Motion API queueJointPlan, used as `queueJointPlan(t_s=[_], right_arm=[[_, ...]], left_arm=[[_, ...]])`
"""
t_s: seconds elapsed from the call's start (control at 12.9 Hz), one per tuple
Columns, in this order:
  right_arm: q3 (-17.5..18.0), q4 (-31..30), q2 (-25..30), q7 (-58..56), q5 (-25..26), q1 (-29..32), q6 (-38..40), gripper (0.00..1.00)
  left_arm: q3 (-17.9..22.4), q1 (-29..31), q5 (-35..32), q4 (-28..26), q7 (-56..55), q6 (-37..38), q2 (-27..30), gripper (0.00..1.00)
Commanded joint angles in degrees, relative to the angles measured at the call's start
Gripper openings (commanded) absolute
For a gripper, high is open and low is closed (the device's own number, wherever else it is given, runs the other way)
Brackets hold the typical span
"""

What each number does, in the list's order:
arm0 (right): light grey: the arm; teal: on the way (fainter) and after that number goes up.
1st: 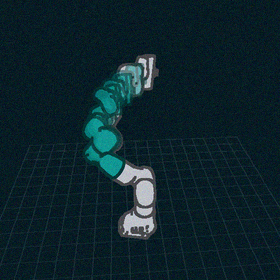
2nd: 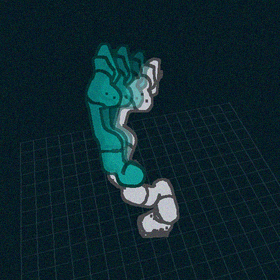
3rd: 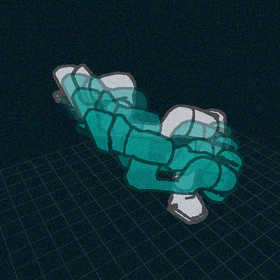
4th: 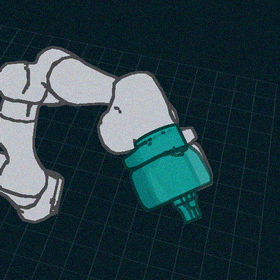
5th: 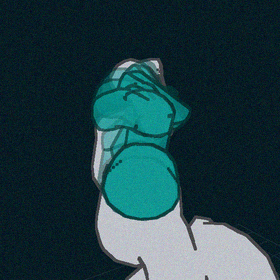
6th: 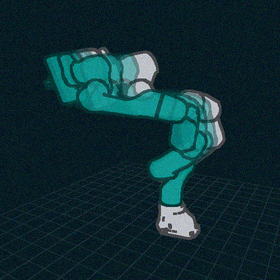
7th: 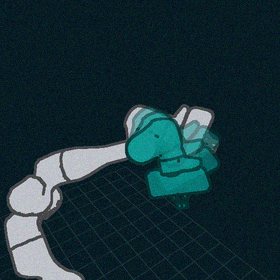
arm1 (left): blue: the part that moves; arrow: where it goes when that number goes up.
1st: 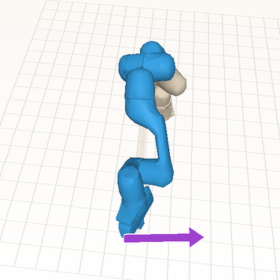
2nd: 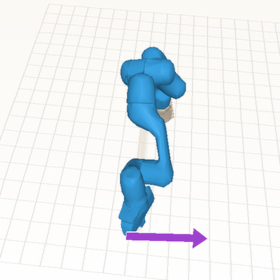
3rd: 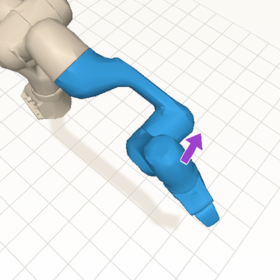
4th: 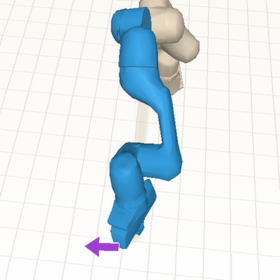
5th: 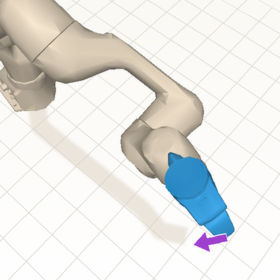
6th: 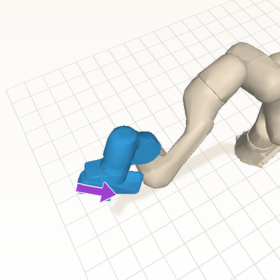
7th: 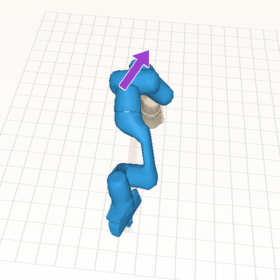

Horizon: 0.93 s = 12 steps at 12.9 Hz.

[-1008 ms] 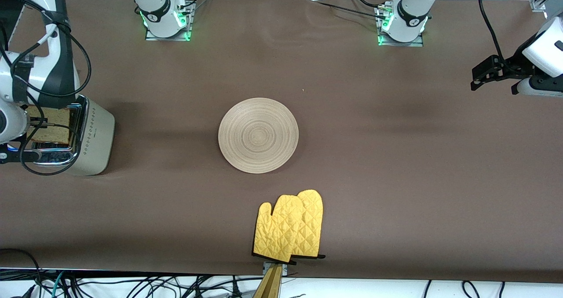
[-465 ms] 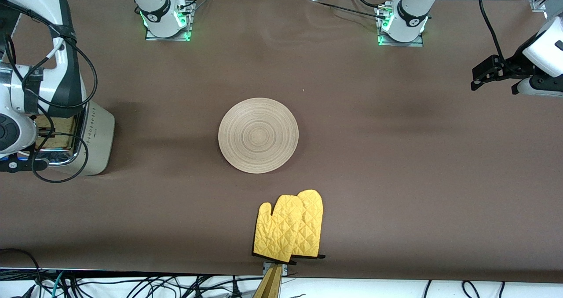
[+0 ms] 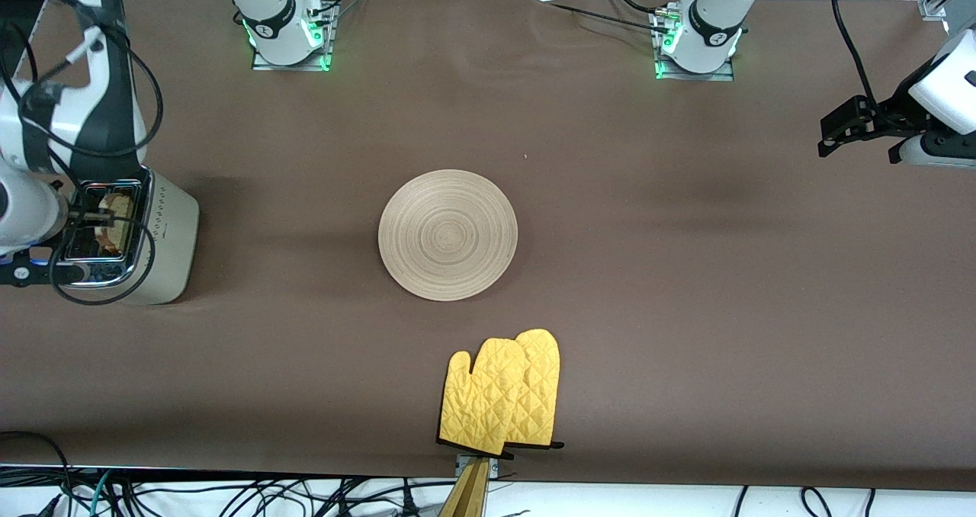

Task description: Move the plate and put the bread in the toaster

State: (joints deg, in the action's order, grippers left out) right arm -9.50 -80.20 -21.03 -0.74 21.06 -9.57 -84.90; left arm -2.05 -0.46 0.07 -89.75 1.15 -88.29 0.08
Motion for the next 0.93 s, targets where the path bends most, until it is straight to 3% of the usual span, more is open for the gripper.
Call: queueJointPlan(t_s=[0.0, 0.08, 0.23, 0.31, 0.54, 0.7, 0.85], right_arm=[[-0.1, -0.5, 5.8, -0.7, -12.6, 0.3, 4.3, 1.0], [-0.3, -0.6, 7.2, -0.1, -17.2, 0.3, 5.6, 1.0], [-0.1, -0.7, 9.4, -0.1, -21.3, 0.3, 6.5, 1.0], [-0.1, -2.0, 10.6, -0.1, -21.9, 0.3, 5.5, 1.0], [3.9, -18.2, 20.7, -0.1, -21.8, 5.0, -8.2, 1.0], [12.5, -17.5, 20.7, -0.4, -21.5, 12.1, -8.5, 1.0], [11.4, -16.9, 20.8, -0.7, -21.8, 11.9, -8.2, 1.0]], left_arm=[[0.0, 0.5, 0.6, 1.5, 0.0, 1.8, -0.7, 1.0], [0.0, 0.5, 0.6, 1.5, 0.0, 1.8, -0.7, 1.0], [-0.1, 0.4, 0.6, 1.5, -0.2, 1.8, -0.7, 1.0], [0.0, 0.5, 0.6, 1.5, -0.2, 1.9, -0.7, 1.0], [0.1, 0.5, 0.6, 1.2, -0.3, 1.9, -0.8, 1.0], [0.3, 0.5, 0.6, 1.2, -0.4, 1.9, -0.9, 1.0], [0.4, 0.6, 0.6, 1.2, -0.4, 1.9, -1.0, 1.0]])
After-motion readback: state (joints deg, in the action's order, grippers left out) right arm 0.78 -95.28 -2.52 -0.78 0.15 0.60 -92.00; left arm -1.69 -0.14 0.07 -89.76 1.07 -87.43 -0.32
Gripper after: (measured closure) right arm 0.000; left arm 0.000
